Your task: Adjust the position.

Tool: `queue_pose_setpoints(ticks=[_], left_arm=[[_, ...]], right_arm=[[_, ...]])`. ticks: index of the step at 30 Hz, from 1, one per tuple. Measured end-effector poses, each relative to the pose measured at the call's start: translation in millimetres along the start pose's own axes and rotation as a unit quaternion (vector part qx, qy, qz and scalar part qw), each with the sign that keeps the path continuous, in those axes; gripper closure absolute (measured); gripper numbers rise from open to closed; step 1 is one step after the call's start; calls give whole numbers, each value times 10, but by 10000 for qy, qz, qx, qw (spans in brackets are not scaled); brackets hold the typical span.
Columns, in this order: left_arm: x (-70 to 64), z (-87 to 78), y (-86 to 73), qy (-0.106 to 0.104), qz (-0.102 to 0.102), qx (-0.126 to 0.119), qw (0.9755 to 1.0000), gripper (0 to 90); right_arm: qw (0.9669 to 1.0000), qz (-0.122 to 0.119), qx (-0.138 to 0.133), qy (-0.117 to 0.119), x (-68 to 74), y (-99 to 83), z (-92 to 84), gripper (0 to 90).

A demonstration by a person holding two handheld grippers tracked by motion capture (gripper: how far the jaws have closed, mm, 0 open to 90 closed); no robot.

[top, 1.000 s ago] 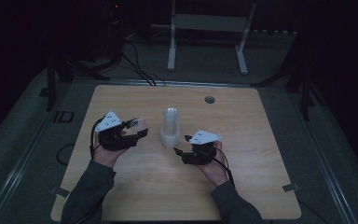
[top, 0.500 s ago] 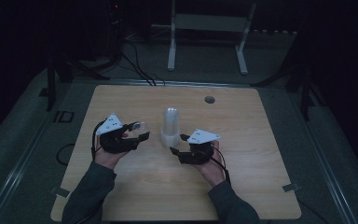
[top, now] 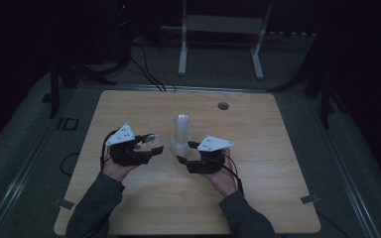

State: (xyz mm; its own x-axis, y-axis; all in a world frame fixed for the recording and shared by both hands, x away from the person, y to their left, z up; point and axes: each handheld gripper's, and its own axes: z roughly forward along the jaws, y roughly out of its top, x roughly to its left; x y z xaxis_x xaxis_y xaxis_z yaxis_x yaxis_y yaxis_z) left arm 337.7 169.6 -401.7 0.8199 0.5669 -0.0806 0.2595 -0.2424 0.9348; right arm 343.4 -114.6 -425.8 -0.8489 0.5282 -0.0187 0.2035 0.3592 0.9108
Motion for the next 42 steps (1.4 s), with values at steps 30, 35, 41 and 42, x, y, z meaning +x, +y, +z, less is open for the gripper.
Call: queue_pose_setpoints(ticks=[30,35,41,42], left_arm=[[-73,1,35,-509,-8,-164,9986,408],[-69,0,33,-567,-60,-243,9981,408],[-75,-7,40,-631,-85,-300,9975,408],[-75,-7,40,-631,-85,-300,9975,408]], right_arm=[[9971,83,-274,712,83,41,43,278],[9965,96,-309,777,88,41,39,277],[9955,128,-371,865,99,42,43,277],[9952,131,-387,887,103,43,46,277]])
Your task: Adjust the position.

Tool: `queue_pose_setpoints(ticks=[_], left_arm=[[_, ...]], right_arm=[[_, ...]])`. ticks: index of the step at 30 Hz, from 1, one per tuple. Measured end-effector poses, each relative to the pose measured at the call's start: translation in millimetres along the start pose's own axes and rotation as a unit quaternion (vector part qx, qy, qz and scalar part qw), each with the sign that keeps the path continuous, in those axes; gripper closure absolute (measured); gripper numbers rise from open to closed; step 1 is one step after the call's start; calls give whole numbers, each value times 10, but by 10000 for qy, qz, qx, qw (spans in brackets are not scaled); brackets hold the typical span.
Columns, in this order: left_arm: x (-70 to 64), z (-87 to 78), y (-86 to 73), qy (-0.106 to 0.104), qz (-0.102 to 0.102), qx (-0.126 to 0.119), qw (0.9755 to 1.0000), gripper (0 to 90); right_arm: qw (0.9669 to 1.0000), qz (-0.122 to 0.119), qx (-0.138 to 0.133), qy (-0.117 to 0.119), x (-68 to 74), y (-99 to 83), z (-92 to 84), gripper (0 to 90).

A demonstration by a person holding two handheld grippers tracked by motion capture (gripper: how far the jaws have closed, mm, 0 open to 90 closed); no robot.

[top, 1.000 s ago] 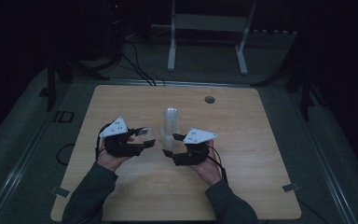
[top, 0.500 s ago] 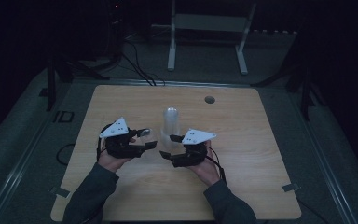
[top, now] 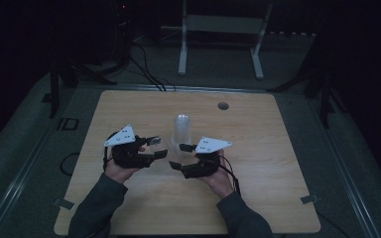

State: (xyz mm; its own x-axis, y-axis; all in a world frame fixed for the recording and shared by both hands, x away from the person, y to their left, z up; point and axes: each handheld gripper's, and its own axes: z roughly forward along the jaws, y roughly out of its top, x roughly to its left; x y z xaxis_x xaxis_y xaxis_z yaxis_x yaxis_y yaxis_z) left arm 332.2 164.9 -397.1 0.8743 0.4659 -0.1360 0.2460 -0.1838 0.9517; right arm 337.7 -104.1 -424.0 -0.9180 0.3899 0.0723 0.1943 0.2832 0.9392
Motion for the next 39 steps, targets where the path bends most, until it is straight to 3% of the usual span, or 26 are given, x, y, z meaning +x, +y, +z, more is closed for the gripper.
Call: queue_pose_setpoints(ticks=[16,23,39], left_arm=[[-51,7,37,-336,16,-146,9993,408],[-57,17,38,-396,-8,-180,9991,409],[-50,64,12,-556,-152,-305,9979,410]], right_arm=[[9990,-6,-200,388,31,6,17,268],[9988,28,-241,421,41,5,38,231],[9973,71,-448,575,32,-17,88,259]])
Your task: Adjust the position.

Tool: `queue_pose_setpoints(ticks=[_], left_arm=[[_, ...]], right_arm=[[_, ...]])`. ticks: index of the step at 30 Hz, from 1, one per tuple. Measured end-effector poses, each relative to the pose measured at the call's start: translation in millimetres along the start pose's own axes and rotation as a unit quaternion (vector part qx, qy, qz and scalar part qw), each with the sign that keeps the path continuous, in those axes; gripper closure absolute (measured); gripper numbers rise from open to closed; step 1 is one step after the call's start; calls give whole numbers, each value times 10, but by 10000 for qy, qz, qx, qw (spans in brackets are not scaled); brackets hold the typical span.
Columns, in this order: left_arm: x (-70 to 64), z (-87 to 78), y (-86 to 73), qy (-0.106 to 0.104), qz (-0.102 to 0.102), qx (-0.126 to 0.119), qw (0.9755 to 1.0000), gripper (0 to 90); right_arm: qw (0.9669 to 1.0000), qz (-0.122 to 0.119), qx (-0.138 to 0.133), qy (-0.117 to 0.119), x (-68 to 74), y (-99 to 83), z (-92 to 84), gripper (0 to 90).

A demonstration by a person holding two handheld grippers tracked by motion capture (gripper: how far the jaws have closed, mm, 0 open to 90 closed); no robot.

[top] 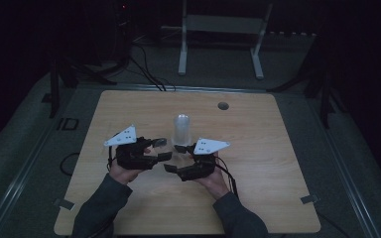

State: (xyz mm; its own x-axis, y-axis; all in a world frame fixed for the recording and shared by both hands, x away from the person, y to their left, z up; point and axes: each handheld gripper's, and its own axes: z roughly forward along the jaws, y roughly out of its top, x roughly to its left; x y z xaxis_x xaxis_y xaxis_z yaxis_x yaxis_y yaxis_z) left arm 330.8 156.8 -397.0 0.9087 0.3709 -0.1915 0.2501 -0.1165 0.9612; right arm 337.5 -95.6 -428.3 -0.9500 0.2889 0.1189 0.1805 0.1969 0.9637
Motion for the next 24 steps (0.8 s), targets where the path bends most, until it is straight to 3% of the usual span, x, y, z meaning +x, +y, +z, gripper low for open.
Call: queue_pose_setpoints(ticks=[5,12,17,24], left_arm=[[7,-2,-4,-36,-52,-75,10000,409],[15,-15,-5,-88,-116,-196,9997,411],[29,-34,-5,-103,-164,-240,9995,410],[43,-42,-2,33,-157,-111,9998,338]], right_arm=[[10000,-47,11,-21,6,-1,-6,297],[9999,-78,96,-17,20,-11,29,227],[9999,-112,76,-68,25,-15,28,287],[9994,-248,189,-134,34,-1,5,311]])
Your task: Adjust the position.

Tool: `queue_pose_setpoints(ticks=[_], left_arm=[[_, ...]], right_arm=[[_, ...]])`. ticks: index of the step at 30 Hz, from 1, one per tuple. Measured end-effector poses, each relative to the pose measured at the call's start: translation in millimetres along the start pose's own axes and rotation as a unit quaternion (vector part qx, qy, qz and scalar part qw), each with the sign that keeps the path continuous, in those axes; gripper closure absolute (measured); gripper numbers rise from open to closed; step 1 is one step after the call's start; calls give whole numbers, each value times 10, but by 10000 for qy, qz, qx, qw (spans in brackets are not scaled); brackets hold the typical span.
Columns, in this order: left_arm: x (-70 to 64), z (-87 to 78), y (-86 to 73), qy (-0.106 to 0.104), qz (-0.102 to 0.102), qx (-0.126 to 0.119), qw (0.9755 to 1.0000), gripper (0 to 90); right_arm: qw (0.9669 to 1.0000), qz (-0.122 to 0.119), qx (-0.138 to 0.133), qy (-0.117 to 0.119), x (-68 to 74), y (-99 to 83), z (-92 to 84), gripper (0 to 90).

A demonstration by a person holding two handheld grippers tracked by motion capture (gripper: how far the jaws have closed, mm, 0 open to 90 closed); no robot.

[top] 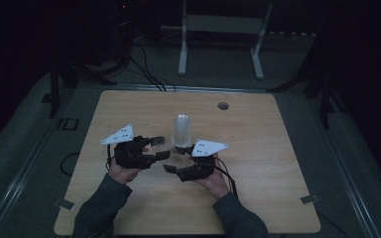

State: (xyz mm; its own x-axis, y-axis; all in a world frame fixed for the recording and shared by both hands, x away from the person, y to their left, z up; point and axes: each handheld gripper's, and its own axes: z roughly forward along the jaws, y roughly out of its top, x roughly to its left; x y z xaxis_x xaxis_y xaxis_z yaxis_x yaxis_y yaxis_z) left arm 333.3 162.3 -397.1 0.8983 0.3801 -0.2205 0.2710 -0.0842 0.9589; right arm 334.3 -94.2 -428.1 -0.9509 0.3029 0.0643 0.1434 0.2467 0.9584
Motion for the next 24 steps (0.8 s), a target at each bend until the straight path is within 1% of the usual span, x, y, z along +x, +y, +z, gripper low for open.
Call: queue_pose_setpoints(ticks=[1,4,7,15,16,20,24], left_arm=[[0,-4,2,22,10,19,10000,317],[-1,-16,10,79,53,87,9999,293],[2,-23,14,109,83,118,9998,288],[4,-50,27,140,117,141,9997,281],[5,-64,33,148,137,150,9997,281],[3,-87,47,159,174,153,9996,281],[-1,-103,59,158,206,196,9995,281]], right_arm=[[10000,-28,34,-6,0,4,-7,312],[9997,-127,170,-84,6,24,-19,312],[9994,-211,241,-151,6,46,-33,314],[9987,-293,361,-210,-7,64,-60,323],[9983,-330,424,-235,-7,76,-68,323],[9974,-408,524,-290,-17,93,-80,324],[9956,-505,689,-378,-30,110,-95,326]])
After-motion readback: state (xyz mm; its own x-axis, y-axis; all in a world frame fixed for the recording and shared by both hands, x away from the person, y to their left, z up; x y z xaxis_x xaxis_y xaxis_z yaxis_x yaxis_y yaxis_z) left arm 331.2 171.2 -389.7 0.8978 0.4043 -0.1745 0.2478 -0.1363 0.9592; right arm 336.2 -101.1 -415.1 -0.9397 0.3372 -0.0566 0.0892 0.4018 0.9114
